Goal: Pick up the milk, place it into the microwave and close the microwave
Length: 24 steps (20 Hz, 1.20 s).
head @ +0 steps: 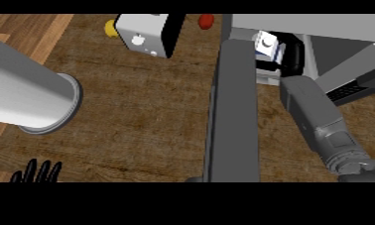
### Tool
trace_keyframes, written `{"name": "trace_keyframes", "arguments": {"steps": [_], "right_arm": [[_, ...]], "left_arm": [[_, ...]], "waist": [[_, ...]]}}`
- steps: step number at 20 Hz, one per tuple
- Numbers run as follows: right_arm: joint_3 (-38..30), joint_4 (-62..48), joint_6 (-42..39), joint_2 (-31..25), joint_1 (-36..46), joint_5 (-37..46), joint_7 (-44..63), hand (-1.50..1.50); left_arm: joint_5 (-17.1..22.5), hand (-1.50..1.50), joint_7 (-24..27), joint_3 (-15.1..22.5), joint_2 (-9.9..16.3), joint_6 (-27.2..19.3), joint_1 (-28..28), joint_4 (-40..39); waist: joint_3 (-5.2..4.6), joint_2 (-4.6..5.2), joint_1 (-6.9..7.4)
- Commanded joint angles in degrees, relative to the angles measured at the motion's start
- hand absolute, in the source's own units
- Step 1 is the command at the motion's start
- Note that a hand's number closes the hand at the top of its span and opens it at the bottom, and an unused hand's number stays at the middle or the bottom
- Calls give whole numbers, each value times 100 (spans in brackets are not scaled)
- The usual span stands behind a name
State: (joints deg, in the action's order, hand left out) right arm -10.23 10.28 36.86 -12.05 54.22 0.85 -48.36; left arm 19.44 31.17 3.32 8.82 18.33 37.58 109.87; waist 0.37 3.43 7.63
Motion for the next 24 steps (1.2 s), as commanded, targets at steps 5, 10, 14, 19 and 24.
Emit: {"name": "trace_keyframes", "arguments": {"steps": [5, 10, 14, 19, 24], "right_arm": [[-120, -102, 1329, -161, 225, 112, -100, 150], [-192, -138, 1496, -181, 327, 127, -22, 150], [118, -991, 2619, -618, -185, 570, 993, -150], [545, -1016, 3256, -568, -465, 991, 1997, -150], [1006, -878, 1864, -118, 155, 1430, 1467, -150]], "left_arm": [[13, -150, -46, 6, 36, 64, -97, -141], [-1, -150, -5, -8, 79, 139, -185, -235], [23, -150, -22, -70, 128, 135, -284, -150], [-79, -150, -35, -84, 163, 108, -419, -221], [-104, -150, -155, -16, 104, 45, -683, -372]], "waist": [[-6, 27, 91], [-3, 50, 156], [-83, 212, 193], [-53, 221, 365], [9, 100, 295]]}}
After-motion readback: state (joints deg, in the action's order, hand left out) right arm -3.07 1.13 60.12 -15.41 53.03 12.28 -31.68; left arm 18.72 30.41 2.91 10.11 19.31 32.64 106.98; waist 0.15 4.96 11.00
